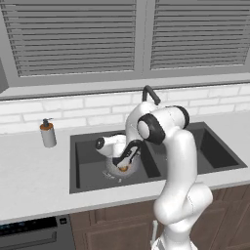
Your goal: Put the colander in the sink, put the apple in the colander, and turn on the sink faucet and pour water over the colander.
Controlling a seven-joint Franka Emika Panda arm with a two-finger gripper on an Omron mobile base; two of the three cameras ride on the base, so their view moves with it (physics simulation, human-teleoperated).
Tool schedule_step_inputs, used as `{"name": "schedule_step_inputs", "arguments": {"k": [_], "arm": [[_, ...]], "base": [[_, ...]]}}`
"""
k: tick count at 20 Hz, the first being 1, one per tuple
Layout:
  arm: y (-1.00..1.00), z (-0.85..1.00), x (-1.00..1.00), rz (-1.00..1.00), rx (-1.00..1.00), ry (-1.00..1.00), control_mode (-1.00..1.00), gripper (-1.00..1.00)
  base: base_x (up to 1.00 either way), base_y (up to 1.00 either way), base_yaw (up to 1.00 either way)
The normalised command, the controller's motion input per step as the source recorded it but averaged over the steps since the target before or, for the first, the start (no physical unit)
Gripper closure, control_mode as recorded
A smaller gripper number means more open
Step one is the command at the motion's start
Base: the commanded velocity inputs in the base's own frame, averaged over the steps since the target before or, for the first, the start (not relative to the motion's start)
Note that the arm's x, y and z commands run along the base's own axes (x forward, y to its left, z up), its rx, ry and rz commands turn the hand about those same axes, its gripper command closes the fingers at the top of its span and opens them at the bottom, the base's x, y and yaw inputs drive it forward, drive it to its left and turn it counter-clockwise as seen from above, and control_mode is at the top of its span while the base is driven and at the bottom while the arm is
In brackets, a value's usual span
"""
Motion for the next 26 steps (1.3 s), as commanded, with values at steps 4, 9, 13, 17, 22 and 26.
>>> {"name": "schedule_step_inputs", "arguments": {"k": [4, 9, 13, 17, 22, 26], "arm": [[0.0, 0.31, -0.52, 0.08, 0.12, -0.19, -1.0, -1.0], [0.0, 1.0, -0.78, 0.05, 0.26, -0.17, -1.0, -1.0], [-0.06, 1.0, -0.78, 0.07, 0.19, -0.06, -1.0, -1.0], [-0.12, 1.0, -0.88, 0.1, 0.23, -0.03, -1.0, -1.0], [0.0, 1.0, -0.51, 0.04, 0.16, 0.01, -1.0, -1.0], [0.0, 1.0, -0.18, 0.03, 0.11, 0.1, -1.0, -1.0]], "base": [[0.0, 0.0, 0.0], [0.0, 0.0, 0.0], [0.0, 0.0, 0.0], [0.0, 0.0, 0.0], [0.0, 0.0, 0.0], [0.0, 0.0, 0.0]]}}
